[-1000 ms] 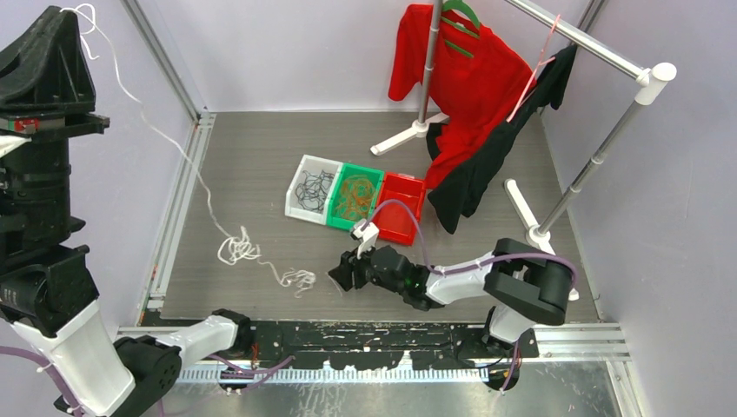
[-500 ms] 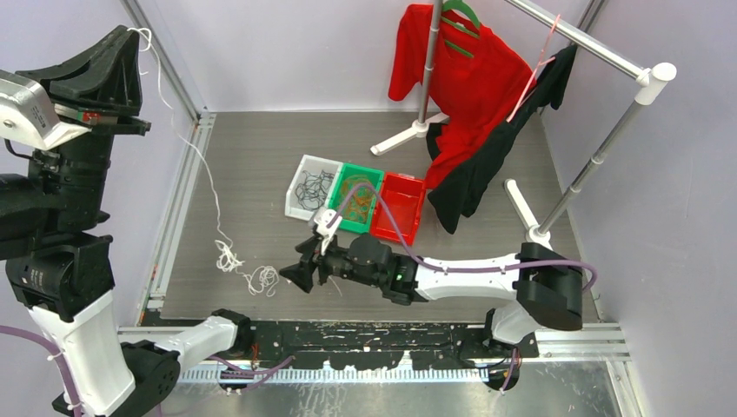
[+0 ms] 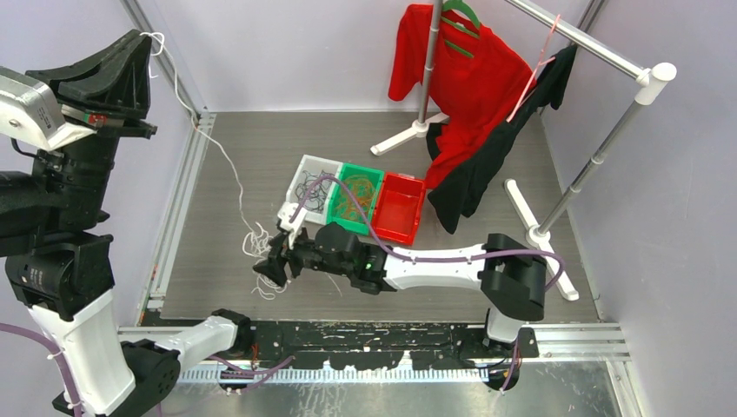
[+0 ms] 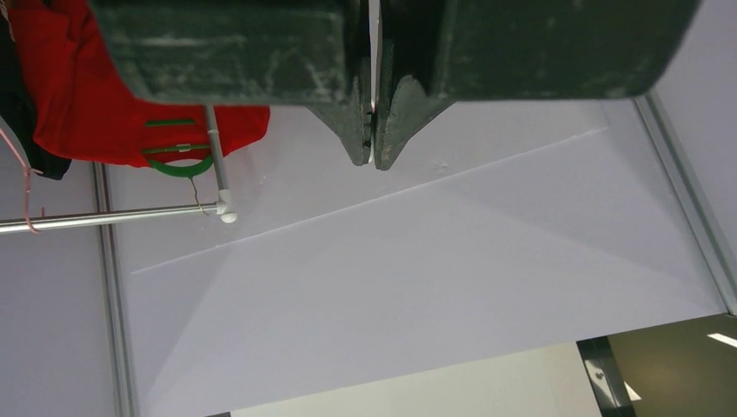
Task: Untangle the cables
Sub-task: Untie the cable.
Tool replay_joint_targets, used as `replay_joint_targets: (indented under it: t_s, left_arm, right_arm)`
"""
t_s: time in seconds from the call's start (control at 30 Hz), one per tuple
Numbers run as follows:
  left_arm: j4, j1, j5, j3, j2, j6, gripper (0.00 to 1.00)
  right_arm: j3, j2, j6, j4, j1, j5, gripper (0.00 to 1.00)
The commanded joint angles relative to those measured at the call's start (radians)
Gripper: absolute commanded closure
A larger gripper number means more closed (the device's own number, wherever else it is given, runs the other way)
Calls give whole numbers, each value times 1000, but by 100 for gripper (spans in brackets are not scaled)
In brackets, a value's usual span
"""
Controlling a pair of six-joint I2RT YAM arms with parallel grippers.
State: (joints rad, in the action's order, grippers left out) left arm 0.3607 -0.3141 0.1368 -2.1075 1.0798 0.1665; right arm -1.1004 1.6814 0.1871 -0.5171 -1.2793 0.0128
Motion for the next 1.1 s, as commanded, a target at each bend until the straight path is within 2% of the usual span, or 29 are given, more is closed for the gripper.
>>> replay_joint_targets:
  t_s: [0.0, 0.2, 0.3, 0.47, 0.57, 0.63, 0.83, 0.87, 0.9, 0.93, 0.97, 1.07]
  left_arm:
    - [-8, 2, 26, -20, 11, -21, 100]
    - [-6, 3, 25, -30, 14, -22, 100]
    - [-5, 3, 24, -38, 14, -19, 100]
    - [-6, 2, 22, -34, 13, -14, 100]
    - [-6, 3, 22, -35, 14, -13, 100]
    - [-9, 3, 22, -33, 16, -9, 100]
    - [-20, 3, 20, -16, 13, 1, 100]
    - [-22, 2, 23, -14, 13, -4, 100]
    - [-23, 3, 27, -11, 14, -11, 100]
    - [-23, 2, 32, -5, 13, -16, 100]
    - [-23, 1, 36, -3, 14, -21, 100]
    - [-18, 3, 43, -1, 21, -30, 100]
  right_arm:
    - [-104, 50, -17, 0, -5, -13, 30]
    - [-190, 131, -19, 58, -5, -76, 40]
    - [-178, 136, -20, 60, -5, -143, 54]
    - [-89, 88, -26, -3, -3, -223, 87]
    - [-5, 30, -26, -39, -2, -260, 96]
    - [62, -18, -22, -49, -1, -276, 99]
    - [299, -166, 38, -108, 10, -321, 99]
    - [324, -183, 33, -122, 11, -319, 96]
    - [337, -193, 24, -134, 11, -309, 86]
    - [341, -199, 20, -149, 10, -294, 72]
    - [336, -201, 14, -165, 7, -283, 64]
    - [280, -181, -74, -200, -24, -256, 47]
